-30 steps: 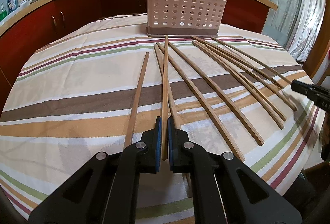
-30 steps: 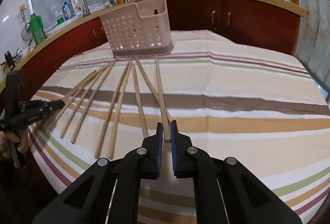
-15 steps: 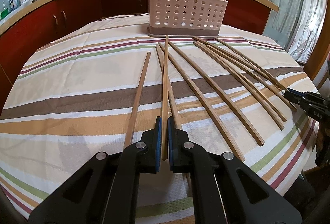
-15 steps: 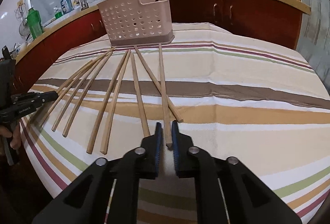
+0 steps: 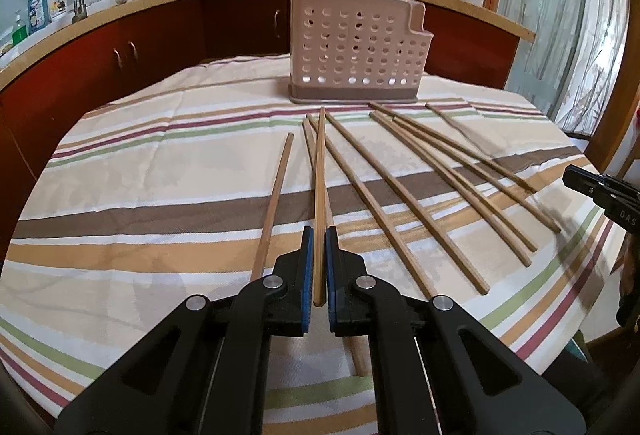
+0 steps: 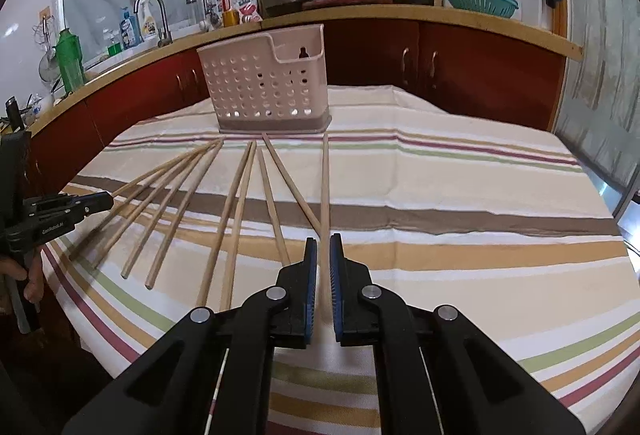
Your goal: Organize utensils
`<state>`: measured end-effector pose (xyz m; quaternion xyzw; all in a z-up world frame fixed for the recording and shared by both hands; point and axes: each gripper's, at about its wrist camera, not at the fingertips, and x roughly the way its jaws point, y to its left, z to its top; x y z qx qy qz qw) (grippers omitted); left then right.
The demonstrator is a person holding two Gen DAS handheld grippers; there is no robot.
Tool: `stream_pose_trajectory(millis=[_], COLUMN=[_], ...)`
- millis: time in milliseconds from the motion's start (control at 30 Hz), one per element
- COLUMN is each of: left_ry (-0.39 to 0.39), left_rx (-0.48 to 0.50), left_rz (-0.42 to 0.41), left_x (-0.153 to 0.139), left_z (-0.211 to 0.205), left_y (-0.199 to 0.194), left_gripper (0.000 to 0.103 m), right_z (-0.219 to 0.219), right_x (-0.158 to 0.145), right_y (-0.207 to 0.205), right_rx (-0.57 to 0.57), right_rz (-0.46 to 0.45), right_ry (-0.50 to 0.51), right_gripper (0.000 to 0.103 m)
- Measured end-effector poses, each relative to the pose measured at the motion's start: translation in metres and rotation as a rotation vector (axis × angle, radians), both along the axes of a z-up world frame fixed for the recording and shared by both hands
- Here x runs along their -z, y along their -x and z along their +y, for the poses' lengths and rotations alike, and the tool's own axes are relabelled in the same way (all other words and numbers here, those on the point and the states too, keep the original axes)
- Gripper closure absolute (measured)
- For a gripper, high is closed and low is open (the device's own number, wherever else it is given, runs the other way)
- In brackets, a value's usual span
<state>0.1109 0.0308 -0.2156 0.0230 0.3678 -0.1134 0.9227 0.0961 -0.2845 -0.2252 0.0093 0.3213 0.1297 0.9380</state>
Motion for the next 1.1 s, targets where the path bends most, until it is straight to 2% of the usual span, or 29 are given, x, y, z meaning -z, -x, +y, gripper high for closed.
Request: stream_pose_trajectory(millis=[133, 300, 400, 433, 600, 633, 700, 1100], left_ry=[0.005, 0.005, 0.004, 0.002, 0.006, 0.004, 0.007, 0.027], left_rx=[-0.001, -0.002, -0.003, -0.002, -0.003, -0.004, -0.004, -0.035], left_rz=[-0.025, -0.016, -0.007, -0.008, -0.008, -0.009, -0.009, -0.126], left_x=[-0.007, -0.002, 0.002, 0.002, 0.003, 0.003, 0.002, -0.028], left_z=[0.0, -0.001, -0.001, -0.001, 0.0, 0.0, 0.0, 0.004], left_y=[0.006, 0.007, 0.008, 0.008, 0.008, 0.009, 0.008, 0.019], left_gripper=[0.097, 0.097, 0.097, 0.097, 0.097, 0.097, 0.097, 0.097], right_z=[0.002, 0.004, -0.003, -0.005, -0.004, -0.003, -0.004, -0.002], right_x=[-0.009, 0.009, 0.023, 0.026, 0.037, 0.038, 0.036, -0.024], right_y=[0.004, -0.001, -0.004, -0.005, -0.008, -0.008, -0.005, 0.014], right_rx=[0.005, 0.024, 0.052, 0.056, 0.051, 0.052, 0.054, 0.06], right_rz=[-0.021, 0.017, 0.056, 0.068, 0.094, 0.094, 0.079, -0.095], right_ry=[0.008, 0.045, 0.021, 0.014, 0.026, 0.026, 0.018, -0.004], right_gripper=[0.096, 0.096, 0.084, 0.083, 0.083, 0.088, 0.095, 0.096])
